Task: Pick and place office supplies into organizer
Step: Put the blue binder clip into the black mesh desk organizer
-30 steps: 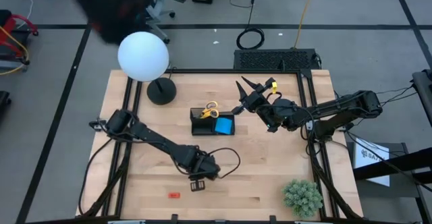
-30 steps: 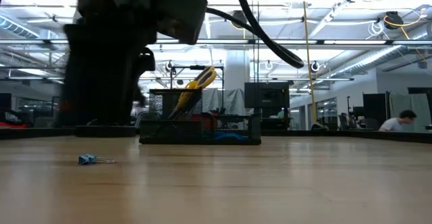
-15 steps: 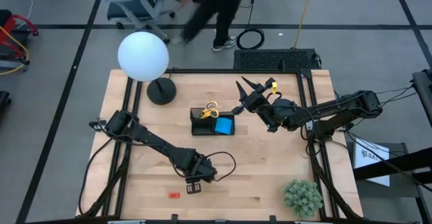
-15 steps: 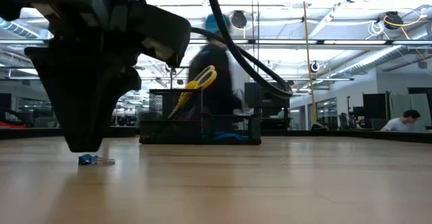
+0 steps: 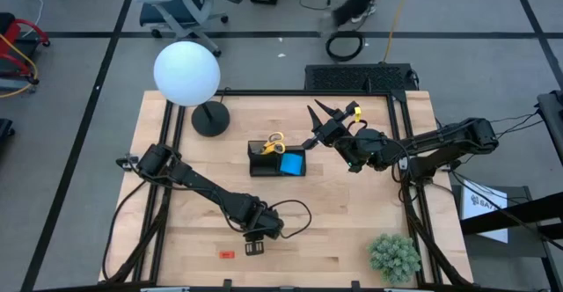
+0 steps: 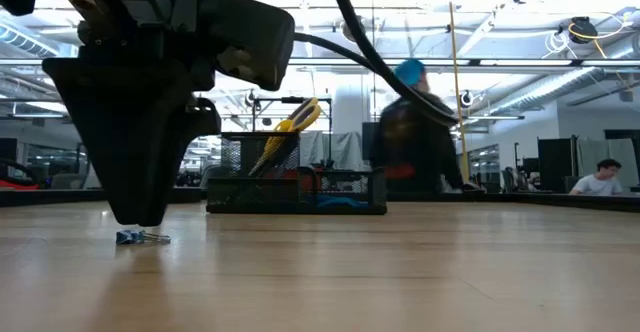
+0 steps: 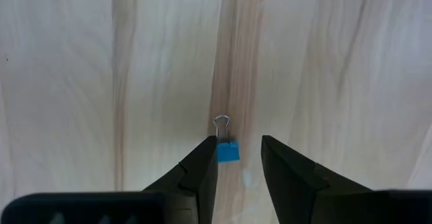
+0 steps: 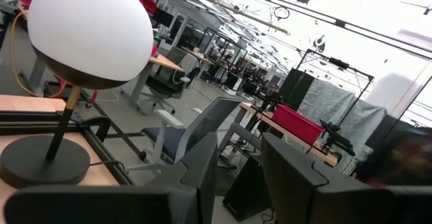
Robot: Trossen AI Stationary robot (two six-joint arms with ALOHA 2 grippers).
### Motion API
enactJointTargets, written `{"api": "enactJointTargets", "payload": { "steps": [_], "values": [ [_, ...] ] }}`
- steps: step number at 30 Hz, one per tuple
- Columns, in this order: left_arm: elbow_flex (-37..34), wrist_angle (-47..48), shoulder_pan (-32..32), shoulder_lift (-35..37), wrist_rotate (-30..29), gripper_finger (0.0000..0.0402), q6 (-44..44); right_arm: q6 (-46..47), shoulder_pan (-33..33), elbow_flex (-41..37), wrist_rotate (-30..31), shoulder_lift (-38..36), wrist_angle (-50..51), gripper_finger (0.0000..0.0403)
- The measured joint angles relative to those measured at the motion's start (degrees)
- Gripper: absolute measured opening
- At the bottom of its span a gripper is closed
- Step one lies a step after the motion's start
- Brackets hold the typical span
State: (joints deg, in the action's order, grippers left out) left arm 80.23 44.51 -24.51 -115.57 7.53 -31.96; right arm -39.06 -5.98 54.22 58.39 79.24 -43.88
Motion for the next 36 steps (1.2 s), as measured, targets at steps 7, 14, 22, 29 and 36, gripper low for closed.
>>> {"api": "enactJointTargets", "payload": {
  "steps": [7, 14, 22, 29, 36],
  "values": [
    [0.00, -1.14, 0.11, 0.00, -0.24, 0.0120, 0.48, -0.01, 0.00, 0.00, 0.01, 0.00, -0.01, 0.0105],
    [0.00, -1.11, 0.11, -0.02, -1.56, 0.0120, 0.81, -0.01, -0.02, 0.00, 0.00, 0.00, 0.00, 0.0105],
    [0.00, 1.97, 0.04, -0.04, -2.50, 0.0120, 0.29, 0.00, 0.00, 0.00, 0.00, 0.00, -0.01, 0.0105],
    [0.00, 2.17, -0.29, -0.07, -2.99, 0.0120, -0.03, -0.01, -0.01, 0.00, 0.00, 0.00, 0.00, 0.0105],
    [0.00, 2.11, -1.27, -0.07, -3.03, 0.0120, -0.02, -0.01, 0.00, 0.00, 0.00, 0.00, -0.01, 0.0105]
  ]
}}
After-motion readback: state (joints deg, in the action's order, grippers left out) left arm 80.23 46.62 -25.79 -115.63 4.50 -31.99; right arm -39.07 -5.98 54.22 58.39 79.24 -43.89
